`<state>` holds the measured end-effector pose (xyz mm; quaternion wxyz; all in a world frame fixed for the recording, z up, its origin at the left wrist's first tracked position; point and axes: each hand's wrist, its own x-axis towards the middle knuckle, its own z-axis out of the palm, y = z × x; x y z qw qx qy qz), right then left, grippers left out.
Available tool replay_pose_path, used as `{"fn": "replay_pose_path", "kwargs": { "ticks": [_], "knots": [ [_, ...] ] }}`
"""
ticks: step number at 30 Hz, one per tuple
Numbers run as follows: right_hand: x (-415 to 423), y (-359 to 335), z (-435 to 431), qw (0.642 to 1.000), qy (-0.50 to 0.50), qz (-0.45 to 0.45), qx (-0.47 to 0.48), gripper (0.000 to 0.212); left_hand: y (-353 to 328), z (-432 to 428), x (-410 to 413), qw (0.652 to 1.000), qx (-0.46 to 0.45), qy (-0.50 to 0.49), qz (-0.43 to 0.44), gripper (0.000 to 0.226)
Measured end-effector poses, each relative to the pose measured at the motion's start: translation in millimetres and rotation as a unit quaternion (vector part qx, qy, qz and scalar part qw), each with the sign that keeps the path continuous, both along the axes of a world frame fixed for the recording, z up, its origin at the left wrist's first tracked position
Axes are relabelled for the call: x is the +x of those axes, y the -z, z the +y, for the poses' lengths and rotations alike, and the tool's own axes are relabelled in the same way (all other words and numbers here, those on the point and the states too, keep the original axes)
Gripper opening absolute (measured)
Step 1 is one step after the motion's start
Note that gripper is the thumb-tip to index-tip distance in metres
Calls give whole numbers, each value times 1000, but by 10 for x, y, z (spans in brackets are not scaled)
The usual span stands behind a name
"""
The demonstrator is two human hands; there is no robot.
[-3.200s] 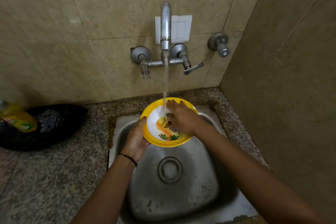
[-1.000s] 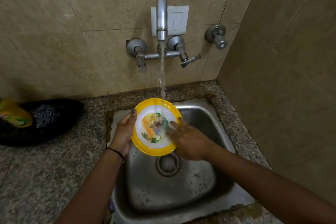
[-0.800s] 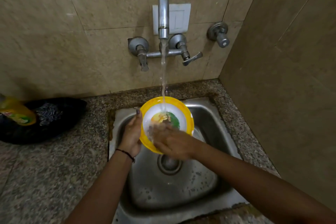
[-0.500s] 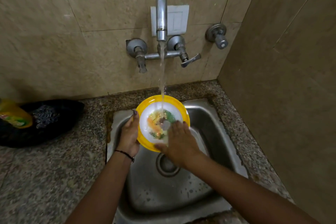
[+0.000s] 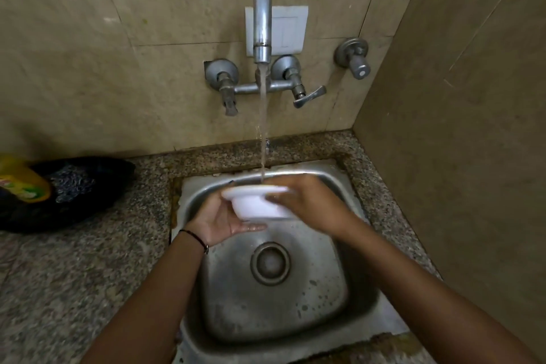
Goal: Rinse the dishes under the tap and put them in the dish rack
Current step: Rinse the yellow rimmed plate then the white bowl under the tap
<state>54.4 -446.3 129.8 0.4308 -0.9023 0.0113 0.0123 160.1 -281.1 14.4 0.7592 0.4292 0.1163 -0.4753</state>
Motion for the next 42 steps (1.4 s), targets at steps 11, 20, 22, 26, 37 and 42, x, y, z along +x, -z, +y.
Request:
{"fn": "replay_pose_path", "kwargs": {
  "ticks": [11, 20, 22, 26, 37, 42],
  "knots": [
    [295, 320, -263, 981, 85, 87, 153, 34, -89, 155, -49, 998, 35, 53, 10, 36],
    [747, 763, -29, 923, -125, -58, -359, 62, -181, 109, -9, 987, 103, -27, -119, 28],
    [758, 809, -42, 919, -91, -83, -375, 61, -166, 151, -1, 985, 101, -36, -134, 37],
    [732, 877, 1, 921, -131, -103, -352, 62, -145, 197, -24, 984, 99, -51, -141, 43],
    [278, 785, 24, 898, 308, 185, 255, 23, 11, 115, -128, 971, 11, -194, -136, 30],
    [110, 999, 294, 831, 263, 230, 434, 19, 266, -119, -320, 973, 15, -220, -68, 38]
  ]
}}
